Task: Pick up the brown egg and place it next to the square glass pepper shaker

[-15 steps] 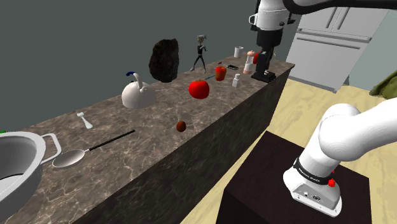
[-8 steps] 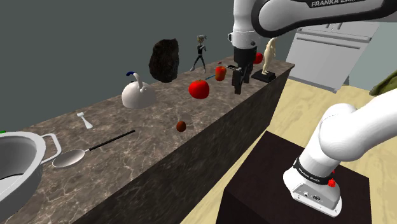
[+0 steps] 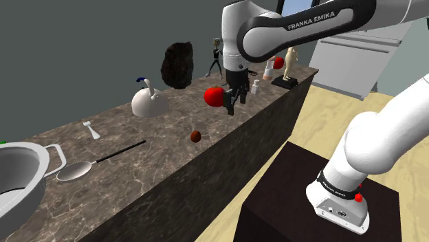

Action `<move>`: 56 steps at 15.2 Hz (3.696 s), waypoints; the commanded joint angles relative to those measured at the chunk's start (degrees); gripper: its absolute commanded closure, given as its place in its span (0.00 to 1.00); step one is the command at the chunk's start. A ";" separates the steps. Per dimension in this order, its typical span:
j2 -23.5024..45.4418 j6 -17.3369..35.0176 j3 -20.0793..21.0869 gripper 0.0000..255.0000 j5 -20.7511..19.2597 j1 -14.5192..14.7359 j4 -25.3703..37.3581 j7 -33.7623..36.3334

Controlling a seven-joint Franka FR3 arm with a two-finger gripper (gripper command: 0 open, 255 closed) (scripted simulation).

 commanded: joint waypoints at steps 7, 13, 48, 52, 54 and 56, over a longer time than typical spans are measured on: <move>16.75 8.31 3.45 0.00 -0.94 0.62 7.95 8.57; 30.13 11.99 4.32 0.00 -3.36 2.16 17.20 14.58; 31.93 12.40 4.34 1.00 -3.58 2.64 18.57 15.60; 30.60 9.63 4.45 1.00 -3.12 2.52 20.08 15.36; 30.01 8.23 4.50 1.00 -2.91 2.47 20.91 15.25; 29.46 6.82 4.54 1.00 -2.72 2.43 21.79 15.16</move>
